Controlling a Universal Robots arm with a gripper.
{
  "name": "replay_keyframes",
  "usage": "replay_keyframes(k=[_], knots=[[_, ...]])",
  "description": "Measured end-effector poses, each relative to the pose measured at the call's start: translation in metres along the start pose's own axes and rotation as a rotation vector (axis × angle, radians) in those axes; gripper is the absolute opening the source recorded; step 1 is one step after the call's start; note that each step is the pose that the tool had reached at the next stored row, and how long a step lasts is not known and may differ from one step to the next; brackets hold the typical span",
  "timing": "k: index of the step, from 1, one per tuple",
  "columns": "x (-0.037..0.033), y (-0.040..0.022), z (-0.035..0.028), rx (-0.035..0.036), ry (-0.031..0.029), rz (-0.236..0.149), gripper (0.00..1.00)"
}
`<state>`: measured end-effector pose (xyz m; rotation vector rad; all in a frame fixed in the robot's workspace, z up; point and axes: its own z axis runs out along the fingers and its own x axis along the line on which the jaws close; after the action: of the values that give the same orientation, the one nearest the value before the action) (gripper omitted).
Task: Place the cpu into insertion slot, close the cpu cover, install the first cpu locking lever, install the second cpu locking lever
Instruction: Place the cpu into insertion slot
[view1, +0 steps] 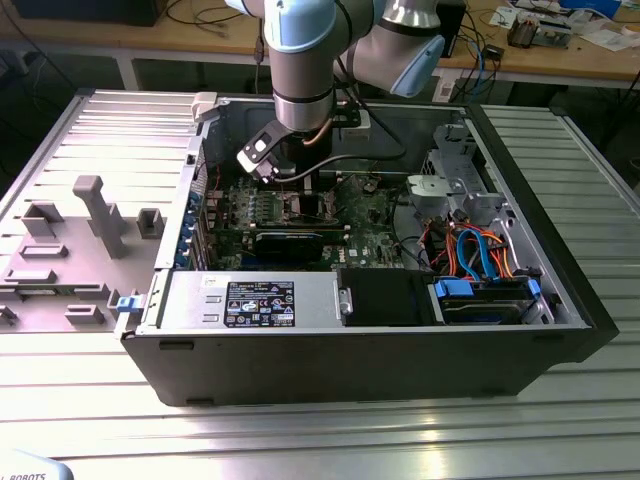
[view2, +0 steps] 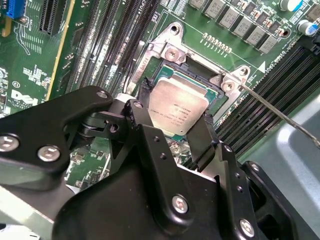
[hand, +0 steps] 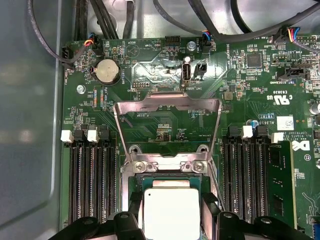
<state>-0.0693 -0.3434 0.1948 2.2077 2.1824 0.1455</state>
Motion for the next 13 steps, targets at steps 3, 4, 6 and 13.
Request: replay_keyframes(k=[3, 4, 6, 13], knots=[[0.0000, 0.0001, 0.0002, -0.0004, -0.0004, 0.000, 0.61], [-0.0005, -0.0001, -0.0006, 0.0006, -0.0032, 0.000, 0.67], [-0.0003, -0.0001, -0.0004, 0.0005, -0.0017, 0.000, 0.67], [0.0001, 0.0005, -0.0066, 0.0003, -0.0014, 0.000, 0.67]])
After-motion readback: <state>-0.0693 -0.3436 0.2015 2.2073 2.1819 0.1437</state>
